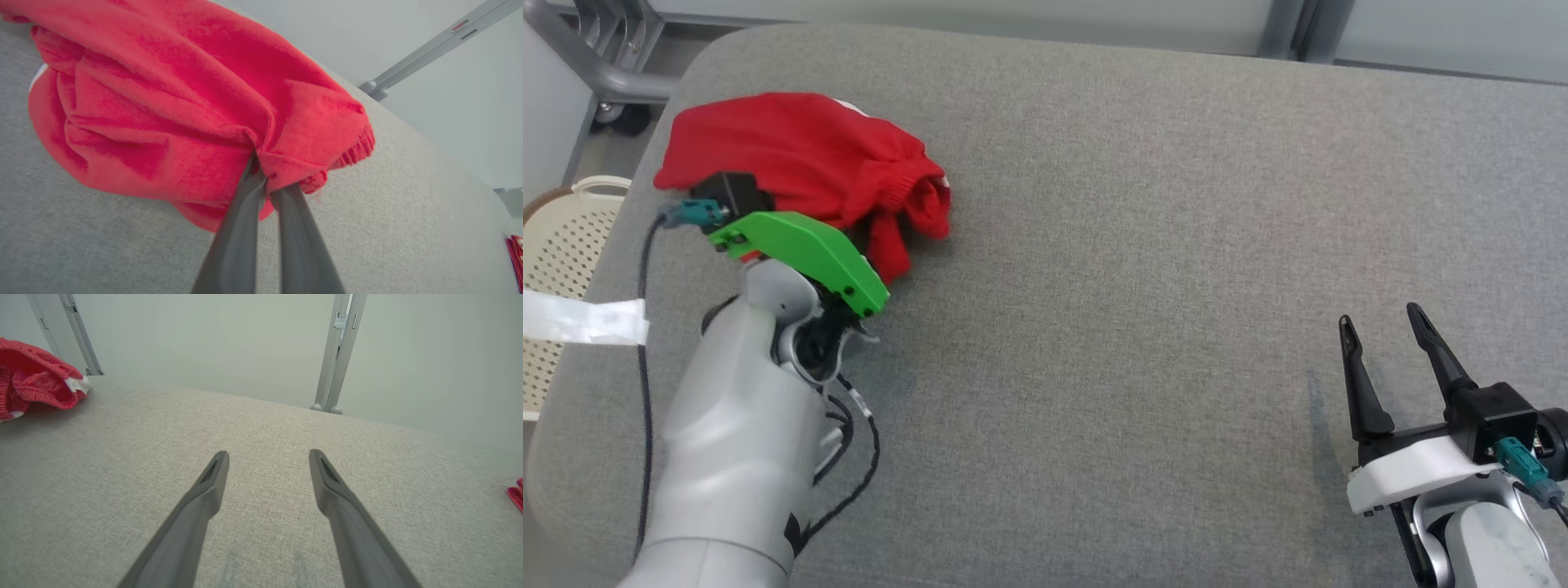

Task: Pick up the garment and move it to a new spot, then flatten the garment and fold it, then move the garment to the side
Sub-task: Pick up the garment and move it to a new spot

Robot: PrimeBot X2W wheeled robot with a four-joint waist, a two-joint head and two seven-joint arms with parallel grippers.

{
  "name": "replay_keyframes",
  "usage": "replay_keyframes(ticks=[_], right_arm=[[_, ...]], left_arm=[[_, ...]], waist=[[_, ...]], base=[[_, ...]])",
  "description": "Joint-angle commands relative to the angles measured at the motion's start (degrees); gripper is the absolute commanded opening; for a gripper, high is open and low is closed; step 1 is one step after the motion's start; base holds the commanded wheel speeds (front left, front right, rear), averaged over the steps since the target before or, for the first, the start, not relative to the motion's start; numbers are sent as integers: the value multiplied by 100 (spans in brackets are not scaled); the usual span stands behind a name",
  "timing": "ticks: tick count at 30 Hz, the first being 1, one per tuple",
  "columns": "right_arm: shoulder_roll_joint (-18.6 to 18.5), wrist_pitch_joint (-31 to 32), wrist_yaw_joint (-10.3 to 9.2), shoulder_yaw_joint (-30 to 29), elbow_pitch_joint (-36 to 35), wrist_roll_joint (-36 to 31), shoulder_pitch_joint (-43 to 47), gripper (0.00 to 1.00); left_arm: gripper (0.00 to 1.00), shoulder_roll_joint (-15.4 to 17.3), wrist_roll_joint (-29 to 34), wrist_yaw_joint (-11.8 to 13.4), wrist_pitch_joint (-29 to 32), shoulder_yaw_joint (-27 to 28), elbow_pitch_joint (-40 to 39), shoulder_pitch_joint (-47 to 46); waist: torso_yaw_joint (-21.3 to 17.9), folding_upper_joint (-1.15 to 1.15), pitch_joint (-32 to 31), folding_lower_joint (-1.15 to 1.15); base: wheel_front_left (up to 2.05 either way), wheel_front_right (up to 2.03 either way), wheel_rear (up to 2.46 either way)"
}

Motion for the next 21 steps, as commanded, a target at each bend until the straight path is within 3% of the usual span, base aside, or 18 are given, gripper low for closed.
replay_keyframes(ticks=[1, 7, 14, 21], right_arm=[[17, -16, -8, -37, 23, 56, 78, 100], [194, -16, -8, -162, 68, 84, 267, 100], [294, -16, -8, -273, -5, 76, 305, 100], [334, -16, -8, -426, -26, 51, 303, 100]], left_arm=[[0, -18, -169, -28, 20, -143, -137, 174], [0, -12, -1028, 22, 26, -1736, -1408, 1192], [0, -3, -1276, 613, 123, -3303, -2693, 1706], [0, -8, -1484, 1046, 146, -4293, -3379, 1690]], waist=[[0, 0, -364, 0], [-192, 0, -724, 0], [-625, 0, -766, 0], [-1178, 0, -666, 0]], base=[[0, 0, 0], [0, 0, 0], [0, 0, 0], [0, 0, 0]])
